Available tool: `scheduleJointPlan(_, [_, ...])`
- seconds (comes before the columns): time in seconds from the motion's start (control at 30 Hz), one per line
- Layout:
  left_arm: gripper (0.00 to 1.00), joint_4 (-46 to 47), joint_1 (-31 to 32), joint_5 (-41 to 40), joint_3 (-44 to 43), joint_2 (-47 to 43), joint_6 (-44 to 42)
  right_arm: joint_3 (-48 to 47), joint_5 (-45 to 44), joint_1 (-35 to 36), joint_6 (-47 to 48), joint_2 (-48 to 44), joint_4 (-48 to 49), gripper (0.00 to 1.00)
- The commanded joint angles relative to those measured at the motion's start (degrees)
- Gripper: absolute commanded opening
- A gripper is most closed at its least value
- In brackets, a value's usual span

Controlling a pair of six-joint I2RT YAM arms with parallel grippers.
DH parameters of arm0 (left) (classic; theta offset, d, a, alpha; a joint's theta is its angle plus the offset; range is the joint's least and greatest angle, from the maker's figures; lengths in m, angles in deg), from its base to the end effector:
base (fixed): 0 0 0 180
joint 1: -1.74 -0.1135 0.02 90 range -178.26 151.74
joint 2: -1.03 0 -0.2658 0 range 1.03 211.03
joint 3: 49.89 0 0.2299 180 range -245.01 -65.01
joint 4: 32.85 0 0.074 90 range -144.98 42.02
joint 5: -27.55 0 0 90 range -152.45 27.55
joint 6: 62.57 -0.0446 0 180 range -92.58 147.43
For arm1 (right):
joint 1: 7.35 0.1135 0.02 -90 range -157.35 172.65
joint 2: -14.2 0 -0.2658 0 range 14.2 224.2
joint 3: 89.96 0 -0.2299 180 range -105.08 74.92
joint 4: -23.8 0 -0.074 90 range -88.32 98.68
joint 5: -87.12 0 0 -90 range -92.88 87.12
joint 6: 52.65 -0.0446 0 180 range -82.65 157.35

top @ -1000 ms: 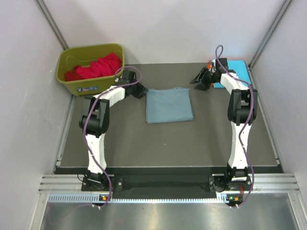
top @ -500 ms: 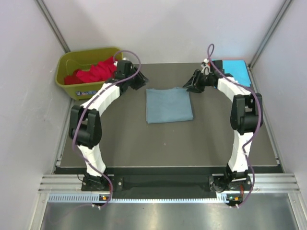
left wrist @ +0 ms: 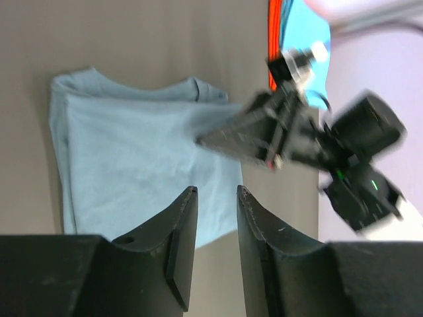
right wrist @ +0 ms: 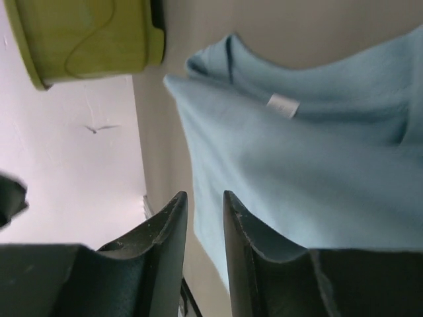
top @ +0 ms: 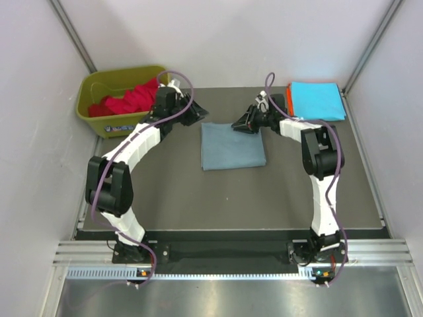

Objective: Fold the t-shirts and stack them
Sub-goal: Fold the tshirt

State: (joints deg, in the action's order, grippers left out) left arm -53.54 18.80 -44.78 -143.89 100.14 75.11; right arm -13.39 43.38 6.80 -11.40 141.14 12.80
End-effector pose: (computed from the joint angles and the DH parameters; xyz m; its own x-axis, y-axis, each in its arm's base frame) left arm 0.3746 -0.1291 0.3048 -0.6800 -0.5283 -0.5085 0.0564 0.6537 -0.7546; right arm 0.4546 0.1478 0.1748 -0.9233 0.3033 -0.2356 -0.0790 0.4502 0.8894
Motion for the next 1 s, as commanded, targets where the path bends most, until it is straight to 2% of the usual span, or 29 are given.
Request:
scheduleJointPlan(0.0, [0.35,3.54,0.78,4.82,1.44,-3.66,-3.47,-5.54,1.46,0.35,-6.44,6.47,9.59,0.28])
scheduleJointPlan(0.13, [0.34,3.89,1.13,6.23,5.39,-5.68,-3.91,-13.53,0.85,0.26,-6.97,13.15,9.94,0.28])
scheduleJointPlan(0.27, [0.34,3.89,2.8,7.2,7.06,-6.03,-5.05,-25.91,0.41,-0.35,-6.97,22.1,7.58,0.28])
scheduleJointPlan(0.43, [0.34,4.42,4.21,8.35,6.19,-2.7,-6.02,-33.06,-0.03,-1.85,-8.81,26.79,6.78,0.27])
scheduleJointPlan(0.5, [0.34,5.12,4.39,7.21,5.22,0.2,-5.85,-33.33,-0.29,-2.63,-9.08,25.39,6.17,0.27])
scheduleJointPlan(0.6, [0.33,8.54,4.82,5.27,2.41,5.01,-4.62,-33.07,-1.08,-3.95,-6.54,20.74,0.03,0.27])
scheduleJointPlan(0.83, [0.3,11.19,5.7,-1.67,-4.62,17.16,-3.38,-28.68,-2.32,-7.82,1.11,8.16,-12.28,0.36])
scheduleJointPlan(0.97, [0.3,9.88,4.74,-7.46,-5.94,21.29,-5.31,-17.55,-0.74,-7.83,3.66,0.97,-10.99,0.36])
